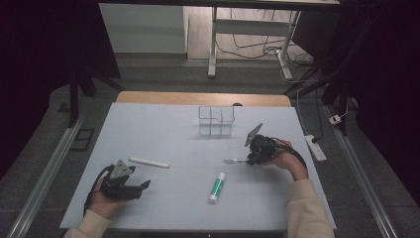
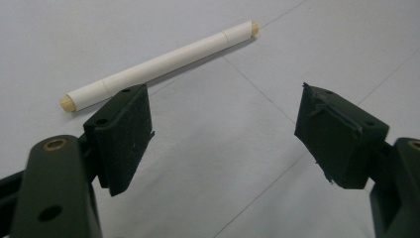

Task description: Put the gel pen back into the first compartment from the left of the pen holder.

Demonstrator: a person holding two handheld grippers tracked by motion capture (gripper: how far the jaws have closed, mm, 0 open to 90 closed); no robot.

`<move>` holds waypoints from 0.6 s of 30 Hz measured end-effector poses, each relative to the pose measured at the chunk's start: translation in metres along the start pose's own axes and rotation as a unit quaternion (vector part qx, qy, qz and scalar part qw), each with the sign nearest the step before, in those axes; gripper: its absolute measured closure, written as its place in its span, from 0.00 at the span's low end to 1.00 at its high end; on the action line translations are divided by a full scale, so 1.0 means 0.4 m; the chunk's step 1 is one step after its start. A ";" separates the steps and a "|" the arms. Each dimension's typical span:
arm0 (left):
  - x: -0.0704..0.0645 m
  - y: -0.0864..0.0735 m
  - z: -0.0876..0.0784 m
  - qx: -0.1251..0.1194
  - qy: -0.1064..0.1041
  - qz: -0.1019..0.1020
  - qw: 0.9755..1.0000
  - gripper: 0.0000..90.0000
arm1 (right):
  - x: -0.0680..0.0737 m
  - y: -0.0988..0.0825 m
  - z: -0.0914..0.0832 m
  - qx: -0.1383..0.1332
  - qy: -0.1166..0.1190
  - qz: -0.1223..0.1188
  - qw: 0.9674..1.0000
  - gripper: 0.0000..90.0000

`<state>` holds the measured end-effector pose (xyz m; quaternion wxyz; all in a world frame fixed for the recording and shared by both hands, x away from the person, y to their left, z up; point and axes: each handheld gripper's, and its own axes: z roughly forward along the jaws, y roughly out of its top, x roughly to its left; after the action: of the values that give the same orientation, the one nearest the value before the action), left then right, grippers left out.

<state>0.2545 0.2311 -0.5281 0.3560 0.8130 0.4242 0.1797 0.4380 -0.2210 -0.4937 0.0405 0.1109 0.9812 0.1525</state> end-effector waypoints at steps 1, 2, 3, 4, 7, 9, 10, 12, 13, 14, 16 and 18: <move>0.000 0.000 0.000 0.000 0.000 0.000 1.000 0.24 | 0.001 0.000 -0.001 0.001 0.002 -0.002 1.000 0.84; 0.001 0.000 0.000 0.000 0.000 0.000 1.000 0.24 | 0.001 -0.001 -0.001 -0.001 0.006 -0.005 1.000 0.86; 0.001 0.000 0.000 0.000 0.000 0.000 1.000 0.24 | 0.001 -0.002 -0.001 -0.003 0.008 -0.009 1.000 0.87; 0.001 -0.001 0.001 0.001 0.000 0.000 1.000 0.24 | 0.001 -0.002 -0.001 -0.003 0.010 -0.010 1.000 0.87; 0.002 -0.001 0.001 0.001 0.000 0.000 1.000 0.24 | 0.000 -0.005 -0.002 -0.007 0.011 -0.016 1.000 0.88; 0.002 -0.001 0.000 0.000 0.000 -0.002 1.000 0.24 | -0.001 -0.006 -0.003 -0.007 0.009 -0.018 1.000 0.88; 0.003 -0.001 0.000 0.000 0.000 -0.002 1.000 0.24 | 0.000 -0.006 -0.003 -0.009 0.012 -0.017 1.000 0.88; 0.003 -0.001 0.000 -0.001 0.000 -0.002 1.000 0.24 | 0.002 -0.006 -0.006 -0.016 0.012 -0.015 1.000 0.88; 0.003 -0.001 0.000 0.000 0.000 -0.002 1.000 0.24 | 0.002 -0.005 -0.010 -0.022 0.010 -0.013 1.000 0.88; 0.003 -0.001 0.000 0.000 0.000 -0.002 1.000 0.24 | 0.002 -0.004 -0.015 -0.029 0.010 -0.010 0.999 0.88; 0.003 -0.001 -0.001 -0.001 0.000 -0.002 1.000 0.24 | 0.004 -0.004 -0.024 -0.044 0.008 -0.008 0.999 0.88; 0.003 -0.001 -0.002 -0.001 0.000 -0.001 1.000 0.24 | 0.006 -0.004 -0.031 -0.056 0.006 -0.006 0.998 0.88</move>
<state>0.2546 0.2323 -0.5278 0.3573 0.8118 0.4252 0.1800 0.4339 -0.2257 -0.4825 0.0420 0.1021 0.9719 0.2078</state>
